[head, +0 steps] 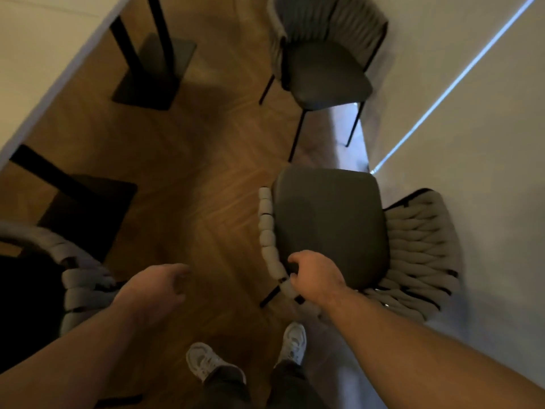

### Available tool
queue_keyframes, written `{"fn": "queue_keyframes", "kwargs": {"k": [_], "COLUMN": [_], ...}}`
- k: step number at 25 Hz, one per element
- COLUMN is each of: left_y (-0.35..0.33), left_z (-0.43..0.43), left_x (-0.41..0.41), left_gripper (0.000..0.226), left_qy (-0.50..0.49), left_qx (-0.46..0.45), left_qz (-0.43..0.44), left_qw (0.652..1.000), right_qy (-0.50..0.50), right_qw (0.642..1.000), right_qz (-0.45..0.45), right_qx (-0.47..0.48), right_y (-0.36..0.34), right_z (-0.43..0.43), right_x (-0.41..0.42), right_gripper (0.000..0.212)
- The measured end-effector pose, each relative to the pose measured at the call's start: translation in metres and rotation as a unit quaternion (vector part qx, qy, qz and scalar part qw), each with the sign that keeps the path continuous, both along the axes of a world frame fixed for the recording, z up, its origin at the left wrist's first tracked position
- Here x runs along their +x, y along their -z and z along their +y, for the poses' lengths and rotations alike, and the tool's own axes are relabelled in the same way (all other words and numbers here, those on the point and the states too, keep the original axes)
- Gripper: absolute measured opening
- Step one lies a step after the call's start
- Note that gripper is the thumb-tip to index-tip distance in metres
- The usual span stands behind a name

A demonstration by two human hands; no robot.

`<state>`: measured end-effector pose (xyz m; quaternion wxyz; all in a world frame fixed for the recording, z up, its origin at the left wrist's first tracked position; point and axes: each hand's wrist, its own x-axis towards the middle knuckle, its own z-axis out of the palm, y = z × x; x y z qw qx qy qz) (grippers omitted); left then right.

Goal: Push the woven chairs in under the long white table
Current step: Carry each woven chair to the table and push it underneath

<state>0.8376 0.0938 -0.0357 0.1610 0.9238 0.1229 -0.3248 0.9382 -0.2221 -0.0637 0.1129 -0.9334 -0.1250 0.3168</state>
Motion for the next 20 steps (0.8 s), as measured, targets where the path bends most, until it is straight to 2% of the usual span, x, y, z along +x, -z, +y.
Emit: {"fn": "queue_keyframes", "kwargs": {"k": [7, 11, 14, 18, 20], "left_y": [0.016, 0.029, 0.043, 0.061, 0.071], "left_z": [-0.156, -0.225, -0.254, -0.279, -0.285], "left_x": [0.059, 0.077, 0.081, 0.084, 0.085], "left_gripper": [0.061, 0.056, 0.059, 0.067, 0.071], "left_qy": [0.107, 0.16, 0.212, 0.246, 0.261], "left_qx": [-0.014, -0.033, -0.026, -0.011, -0.01], "left_qz": [0.007, 0.018, 0.054, 0.093, 0.118], "left_qw": [0.994, 0.986, 0.975, 0.965, 0.958], "right_qy": [0.069, 0.112, 0.095, 0.062, 0.042], "right_qw": [0.997, 0.992, 0.991, 0.993, 0.993], "right_qz": [-0.01, 0.013, 0.057, 0.064, 0.057], "right_qx": [-0.031, -0.061, -0.077, -0.078, -0.093], "right_y": [0.017, 0.039, 0.044, 0.053, 0.057], "right_z": [-0.157, -0.225, -0.254, -0.273, -0.277], "right_x": [0.004, 0.001, -0.005, -0.023, -0.031], "right_gripper": [0.049, 0.04, 0.024, 0.033, 0.028]}}
